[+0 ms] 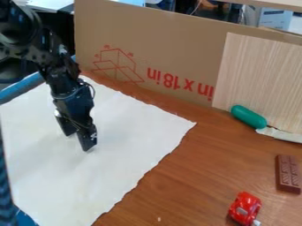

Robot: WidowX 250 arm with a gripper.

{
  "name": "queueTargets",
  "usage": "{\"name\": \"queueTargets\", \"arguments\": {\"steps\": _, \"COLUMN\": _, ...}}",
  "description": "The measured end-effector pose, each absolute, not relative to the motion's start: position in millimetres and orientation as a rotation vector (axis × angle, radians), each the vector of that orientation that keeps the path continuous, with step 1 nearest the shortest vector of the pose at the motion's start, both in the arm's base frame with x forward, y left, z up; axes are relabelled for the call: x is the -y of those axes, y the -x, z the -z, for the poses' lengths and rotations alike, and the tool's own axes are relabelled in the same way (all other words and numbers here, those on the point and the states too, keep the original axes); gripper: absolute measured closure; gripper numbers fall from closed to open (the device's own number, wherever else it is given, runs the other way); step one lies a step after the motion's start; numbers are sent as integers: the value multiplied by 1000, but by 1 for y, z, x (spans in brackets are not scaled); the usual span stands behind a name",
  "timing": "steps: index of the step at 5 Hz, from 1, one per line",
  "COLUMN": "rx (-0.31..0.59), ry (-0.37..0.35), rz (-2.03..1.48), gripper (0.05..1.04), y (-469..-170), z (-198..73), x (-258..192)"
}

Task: Pick up the green object on the table and place it on the top right corner of cloth

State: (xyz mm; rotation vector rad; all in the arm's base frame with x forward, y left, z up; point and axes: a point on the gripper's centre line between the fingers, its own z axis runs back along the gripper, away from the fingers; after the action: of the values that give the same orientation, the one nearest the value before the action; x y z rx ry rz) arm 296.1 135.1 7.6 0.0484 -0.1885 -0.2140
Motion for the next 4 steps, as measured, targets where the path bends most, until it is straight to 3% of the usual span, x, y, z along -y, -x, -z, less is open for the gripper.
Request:
{"name": "queueTargets", "arguments": {"steps": 1, "rx": 177, "ry": -33, "rz": 210, "gripper": 83, "y": -295, "z": -2, "x": -133}}
{"name": "queueTargets", "arguments": {"steps": 2, "rx": 231, "ry": 83, "rz": 241, "gripper": 84, "y": -288, "z": -25, "x": -119}}
{"name": "queueTargets", "arguments": {"steps": 3, "rx": 269, "ry": 150, "rz": 243, "gripper": 84, "y": -285, "z": -47, "x": -111}}
{"name": "queueTargets", "arguments": {"steps": 4, "rx": 307, "ry": 174, "rz": 266, "gripper": 84, "y": -286, "z": -66, "x": -95}}
